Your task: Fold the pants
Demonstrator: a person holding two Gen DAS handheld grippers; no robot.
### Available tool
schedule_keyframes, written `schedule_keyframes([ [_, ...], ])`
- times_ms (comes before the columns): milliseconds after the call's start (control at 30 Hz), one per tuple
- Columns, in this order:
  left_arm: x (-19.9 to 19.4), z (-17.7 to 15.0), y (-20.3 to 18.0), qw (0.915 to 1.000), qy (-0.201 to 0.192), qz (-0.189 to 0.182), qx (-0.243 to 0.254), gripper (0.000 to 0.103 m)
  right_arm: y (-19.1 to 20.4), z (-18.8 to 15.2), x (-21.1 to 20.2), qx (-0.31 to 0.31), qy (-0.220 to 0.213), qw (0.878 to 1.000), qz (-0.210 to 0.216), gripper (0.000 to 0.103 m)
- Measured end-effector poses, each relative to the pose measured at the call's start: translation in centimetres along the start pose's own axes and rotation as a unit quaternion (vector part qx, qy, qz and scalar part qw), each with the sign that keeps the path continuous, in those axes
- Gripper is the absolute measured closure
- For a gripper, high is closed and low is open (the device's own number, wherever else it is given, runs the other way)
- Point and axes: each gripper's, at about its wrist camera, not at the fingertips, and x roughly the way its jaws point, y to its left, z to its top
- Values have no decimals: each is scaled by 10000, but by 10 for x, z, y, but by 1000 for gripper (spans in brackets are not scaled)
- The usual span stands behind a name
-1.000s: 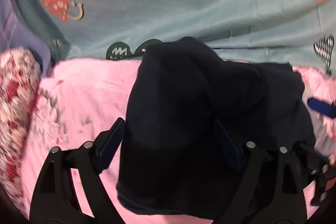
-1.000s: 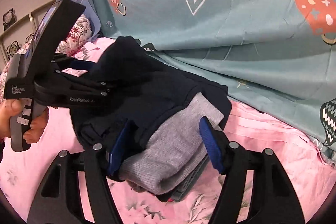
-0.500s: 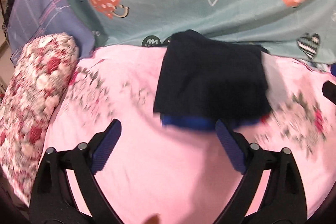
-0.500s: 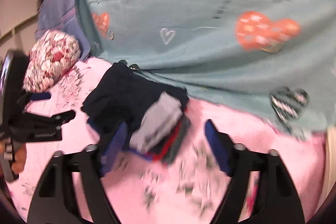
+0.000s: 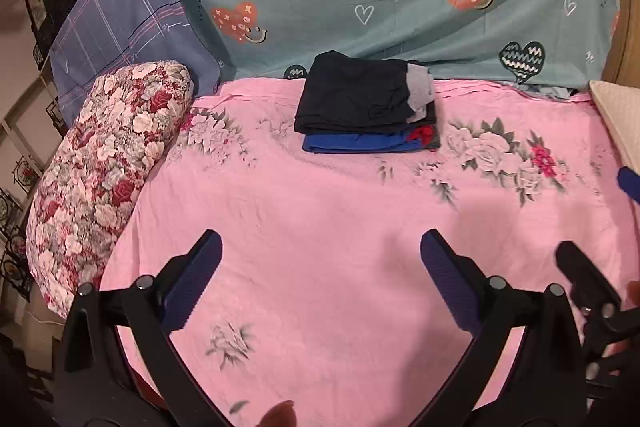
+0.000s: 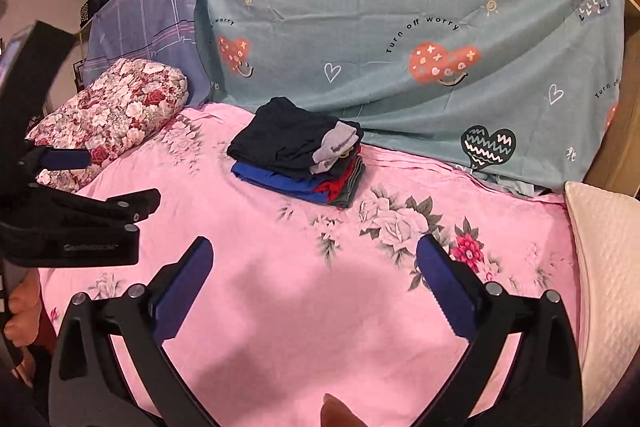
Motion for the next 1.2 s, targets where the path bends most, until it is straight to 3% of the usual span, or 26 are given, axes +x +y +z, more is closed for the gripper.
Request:
schedule_keyframes([
  [300, -34, -29, 2, 9997, 50, -112, -219, 2, 12, -17, -36, -45, -39, 9999, 93, 1],
  [1200, -28, -32, 11, 9993, 30, -293, -236, 2, 19, -22, -41, 29, 94, 9999, -94, 1],
])
